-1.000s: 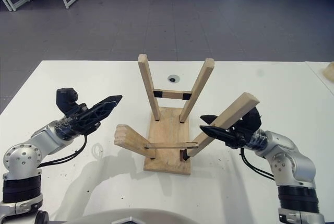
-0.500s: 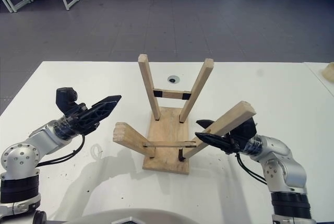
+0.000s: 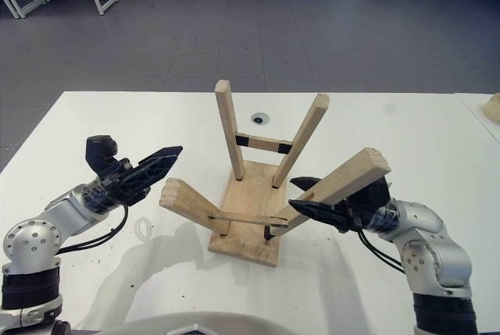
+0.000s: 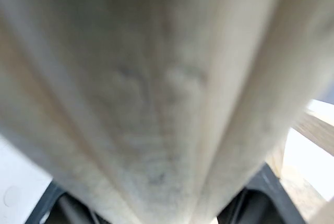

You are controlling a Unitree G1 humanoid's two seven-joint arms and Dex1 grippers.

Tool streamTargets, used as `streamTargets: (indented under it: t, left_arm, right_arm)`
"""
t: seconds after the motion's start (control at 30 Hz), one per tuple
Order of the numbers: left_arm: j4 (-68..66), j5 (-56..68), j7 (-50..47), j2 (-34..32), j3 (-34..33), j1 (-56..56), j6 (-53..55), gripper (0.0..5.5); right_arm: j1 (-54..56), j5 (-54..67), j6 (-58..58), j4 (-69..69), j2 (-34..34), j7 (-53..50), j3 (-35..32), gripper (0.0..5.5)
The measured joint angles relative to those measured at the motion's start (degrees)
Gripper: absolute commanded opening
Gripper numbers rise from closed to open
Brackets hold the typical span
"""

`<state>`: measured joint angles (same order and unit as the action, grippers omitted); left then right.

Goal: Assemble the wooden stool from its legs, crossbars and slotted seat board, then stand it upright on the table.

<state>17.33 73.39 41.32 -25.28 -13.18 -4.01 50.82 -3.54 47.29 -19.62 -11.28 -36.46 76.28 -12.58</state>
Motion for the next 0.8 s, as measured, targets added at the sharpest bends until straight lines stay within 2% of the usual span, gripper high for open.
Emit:
streamTargets:
  t: [0.2,0.47,0.8]
  left_arm:
    - [0.0,0.0,0.4,-0.1,0.0,0.0,0.0,5.02]
    - [0.0,0.0,0.5,-1.0,-0.1,0.0,0.1,5.02]
    - [0.0,0.0,0.2,-1.0,-0.1,0.1,0.1,5.02]
  right_arm:
    - [-1.0,-3.5,6.6,3.5,0.5,2.0,-0.2,2.06]
    - [-8.0,-6.7,20.9,-2.4,4.7,6.2,0.3,2.06]
    - [-9.6,-8.3,25.4,-2.1,5.2,5.3,2.2,2.06]
